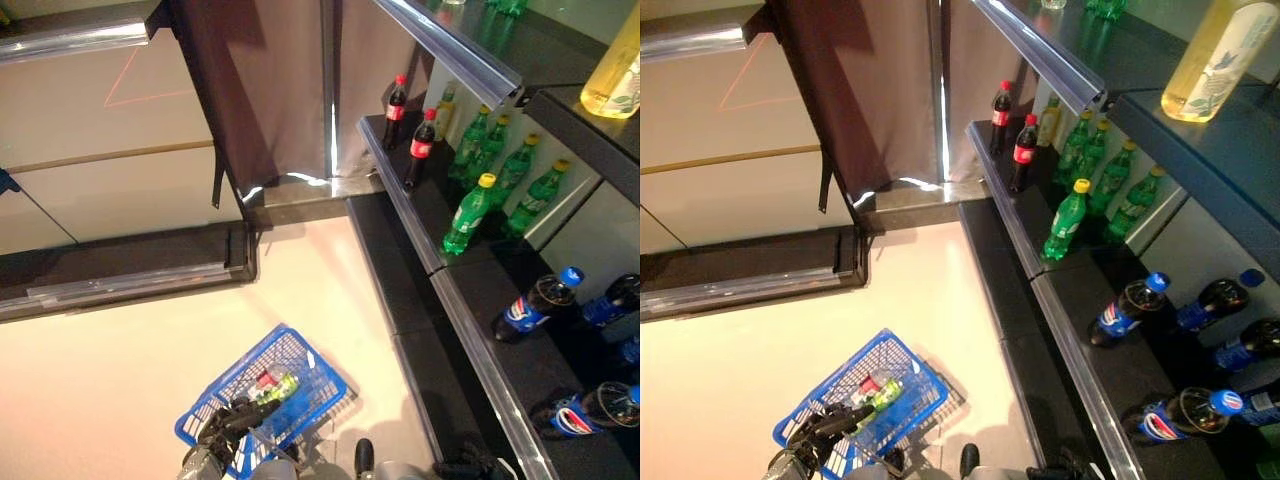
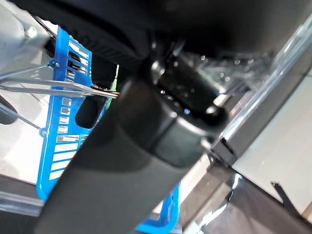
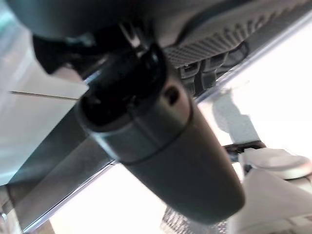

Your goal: Pick up the drink and place into the basket.

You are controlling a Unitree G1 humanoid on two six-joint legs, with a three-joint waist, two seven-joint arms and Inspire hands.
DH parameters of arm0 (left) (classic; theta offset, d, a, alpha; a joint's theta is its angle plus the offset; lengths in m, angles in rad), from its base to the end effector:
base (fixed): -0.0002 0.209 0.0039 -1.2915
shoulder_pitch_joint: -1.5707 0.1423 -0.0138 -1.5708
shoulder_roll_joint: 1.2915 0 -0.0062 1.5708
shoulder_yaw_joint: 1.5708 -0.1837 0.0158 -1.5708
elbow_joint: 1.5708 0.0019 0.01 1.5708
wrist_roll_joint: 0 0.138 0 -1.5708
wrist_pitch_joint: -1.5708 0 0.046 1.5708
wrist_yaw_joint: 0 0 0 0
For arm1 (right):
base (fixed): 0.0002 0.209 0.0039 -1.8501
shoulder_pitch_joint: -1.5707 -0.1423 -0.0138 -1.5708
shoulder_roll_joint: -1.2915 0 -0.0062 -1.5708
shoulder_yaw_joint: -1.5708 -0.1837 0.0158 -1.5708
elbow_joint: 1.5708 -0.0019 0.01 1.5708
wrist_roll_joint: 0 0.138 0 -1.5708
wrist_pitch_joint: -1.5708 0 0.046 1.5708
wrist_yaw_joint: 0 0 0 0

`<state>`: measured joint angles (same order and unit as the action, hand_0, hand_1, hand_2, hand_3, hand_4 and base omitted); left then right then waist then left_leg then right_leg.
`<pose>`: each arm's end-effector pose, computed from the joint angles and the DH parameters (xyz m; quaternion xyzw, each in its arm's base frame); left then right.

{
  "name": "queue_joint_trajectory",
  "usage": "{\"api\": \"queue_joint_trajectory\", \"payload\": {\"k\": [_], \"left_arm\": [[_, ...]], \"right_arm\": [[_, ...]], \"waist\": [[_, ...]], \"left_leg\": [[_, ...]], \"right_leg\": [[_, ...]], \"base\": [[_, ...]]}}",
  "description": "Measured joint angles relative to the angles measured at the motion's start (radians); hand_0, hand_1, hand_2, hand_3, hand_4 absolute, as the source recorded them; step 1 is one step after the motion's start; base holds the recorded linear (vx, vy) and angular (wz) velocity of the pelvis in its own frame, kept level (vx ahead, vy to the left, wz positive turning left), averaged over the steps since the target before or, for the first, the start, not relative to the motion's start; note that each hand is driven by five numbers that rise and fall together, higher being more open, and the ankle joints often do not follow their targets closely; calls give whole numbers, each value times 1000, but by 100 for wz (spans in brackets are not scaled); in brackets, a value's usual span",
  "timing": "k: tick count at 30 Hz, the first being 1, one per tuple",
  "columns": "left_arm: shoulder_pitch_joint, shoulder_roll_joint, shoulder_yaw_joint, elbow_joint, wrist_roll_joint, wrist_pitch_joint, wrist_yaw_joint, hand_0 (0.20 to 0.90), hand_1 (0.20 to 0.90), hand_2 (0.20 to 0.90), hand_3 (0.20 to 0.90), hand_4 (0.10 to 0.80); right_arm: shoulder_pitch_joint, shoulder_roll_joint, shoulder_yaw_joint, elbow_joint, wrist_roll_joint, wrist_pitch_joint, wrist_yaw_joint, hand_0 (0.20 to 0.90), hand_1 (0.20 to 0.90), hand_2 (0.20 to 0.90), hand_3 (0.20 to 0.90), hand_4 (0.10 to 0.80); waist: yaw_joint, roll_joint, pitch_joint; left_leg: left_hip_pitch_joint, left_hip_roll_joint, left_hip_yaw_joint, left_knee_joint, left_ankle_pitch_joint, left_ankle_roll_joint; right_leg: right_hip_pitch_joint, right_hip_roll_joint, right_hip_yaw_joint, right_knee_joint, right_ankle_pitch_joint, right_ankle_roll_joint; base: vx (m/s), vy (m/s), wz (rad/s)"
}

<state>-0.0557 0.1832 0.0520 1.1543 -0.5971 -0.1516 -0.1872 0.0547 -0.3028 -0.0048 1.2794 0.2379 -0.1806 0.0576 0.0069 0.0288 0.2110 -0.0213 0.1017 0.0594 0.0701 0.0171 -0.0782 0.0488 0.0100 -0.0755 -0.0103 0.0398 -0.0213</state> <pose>0.1099 0.2196 -0.1042 -0.2090 0.3934 0.1479 0.8830 0.0500 -0.2586 -0.1083 -0.0244 0.5235 -0.1395 0.8402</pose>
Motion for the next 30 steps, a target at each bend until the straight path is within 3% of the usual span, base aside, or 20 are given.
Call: {"api": "queue_joint_trajectory", "payload": {"k": [2,5,9,13,21,23,25,26,27,28,30], "left_arm": [[16,2,7,-6,-5,3,0,300,300,300,200,100],[25,5,-7,-8,1,33,0,300,300,300,200,100],[28,8,-5,-6,0,40,0,300,300,300,200,100],[36,8,-6,-6,-2,40,1,300,300,300,200,100],[51,23,9,-7,-12,36,4,300,300,300,200,100],[51,24,18,-4,-12,29,4,300,300,300,200,100],[42,34,52,2,-15,5,5,300,300,300,200,100],[39,41,60,4,-31,-4,1,300,300,300,200,100],[44,35,77,4,-63,-16,2,300,300,300,200,100],[47,29,76,6,-66,-18,4,300,300,300,200,100],[61,25,63,5,-63,-24,4,300,300,300,200,100]], "right_arm": [[7,9,20,-3,-1,0,2,900,900,900,900,800],[36,4,11,3,0,0,-1,900,900,900,900,800],[37,6,11,9,0,-3,2,900,900,900,900,800],[22,7,10,-1,0,-14,3,900,900,900,900,800],[19,8,11,-15,0,-17,6,900,900,900,900,800],[15,9,11,-17,0,-14,6,900,900,900,900,800],[8,20,11,-18,0,-13,7,900,900,900,900,800],[-4,19,11,-11,-1,-13,8,900,900,900,900,800],[-14,4,11,-10,-1,-12,10,900,900,900,900,800],[-6,-15,9,-10,-1,-13,10,900,900,900,900,800],[-4,-55,-11,-11,0,-15,10,900,900,900,900,800]], "waist": [[3,-16,-10],[-14,-35,-17],[-9,-37,-17],[-8,-27,-19],[-8,-42,-30],[-1,-53,-28],[22,-99,-21],[22,-123,-8],[41,-120,-14],[35,-101,-25],[44,-37,-43]], "left_leg": [[9,-21,10,-12,3,17],[57,-51,9,-86,38,42],[100,-69,-16,-111,40,46],[144,-61,-40,-130,17,39],[143,-58,-16,-141,10,36],[138,-54,-24,-109,-2,28],[96,-90,-60,24,-3,25],[58,-118,-96,131,-13,20],[31,-131,-161,190,-41,30],[38,-120,-184,184,-64,34],[75,-93,-188,67,-83,49]], "right_leg": [[-25,3,59,68,-42,22],[-16,-34,57,60,-59,43],[41,-51,49,11,-63,54],[95,-43,34,-35,-64,52],[77,-34,62,-45,-59,48],[58,-35,99,-31,-70,38],[36,-68,160,11,-81,36],[35,-80,223,33,-87,38],[30,-82,272,44,-85,36],[19,-74,280,45,-80,44],[-19,-49,291,70,-79,67]], "base": [[84,171,-52],[110,104,10],[100,62,7],[86,43,8],[49,25,-10],[37,79,-53],[83,212,-89],[148,364,-124],[117,297,-132],[141,373,-144],[53,295,-128]]}}
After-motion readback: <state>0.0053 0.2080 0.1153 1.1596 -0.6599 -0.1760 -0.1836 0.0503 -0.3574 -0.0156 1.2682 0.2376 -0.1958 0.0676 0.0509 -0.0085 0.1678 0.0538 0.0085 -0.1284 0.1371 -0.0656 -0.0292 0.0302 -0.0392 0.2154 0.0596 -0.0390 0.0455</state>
